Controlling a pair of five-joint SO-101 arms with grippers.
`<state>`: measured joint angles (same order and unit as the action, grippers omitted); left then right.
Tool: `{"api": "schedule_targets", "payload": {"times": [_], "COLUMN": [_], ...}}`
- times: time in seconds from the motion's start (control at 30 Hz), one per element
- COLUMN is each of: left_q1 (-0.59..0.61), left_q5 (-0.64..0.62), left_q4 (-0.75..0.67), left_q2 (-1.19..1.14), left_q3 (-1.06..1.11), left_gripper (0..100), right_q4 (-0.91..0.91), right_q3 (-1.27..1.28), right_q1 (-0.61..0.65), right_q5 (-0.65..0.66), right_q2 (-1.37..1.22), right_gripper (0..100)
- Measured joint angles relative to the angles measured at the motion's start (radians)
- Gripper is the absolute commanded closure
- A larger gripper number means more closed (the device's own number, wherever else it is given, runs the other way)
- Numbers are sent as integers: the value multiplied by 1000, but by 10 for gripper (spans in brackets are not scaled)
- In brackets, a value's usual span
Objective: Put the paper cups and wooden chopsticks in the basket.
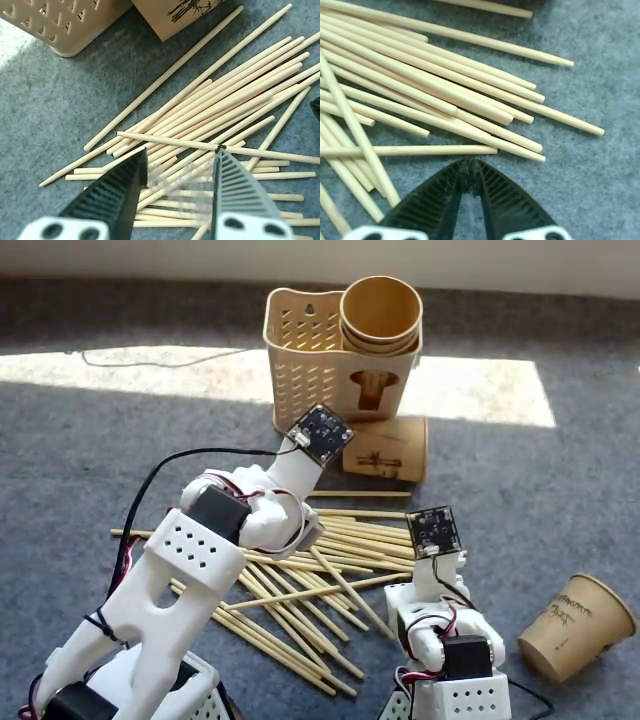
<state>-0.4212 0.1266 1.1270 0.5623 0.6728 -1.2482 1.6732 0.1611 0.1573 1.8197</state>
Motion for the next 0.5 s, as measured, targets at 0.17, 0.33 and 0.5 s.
{"api": "schedule_targets", "payload": {"times": [0.17,0.33,0.5], "left_q1": [0,0,0], "left_q5": [0,0,0], "left_q4": [0,0,0], "left_q2": [0,0,0], "left_q3": [0,-6,-44], "left_gripper": [784,784,784], "right_q4": [0,0,0], "right_q3": [2,2,2], "right_q1": [0,0,0], "right_q5": [0,0,0], "right_q2": [0,0,0], "right_gripper": [988,988,988]}}
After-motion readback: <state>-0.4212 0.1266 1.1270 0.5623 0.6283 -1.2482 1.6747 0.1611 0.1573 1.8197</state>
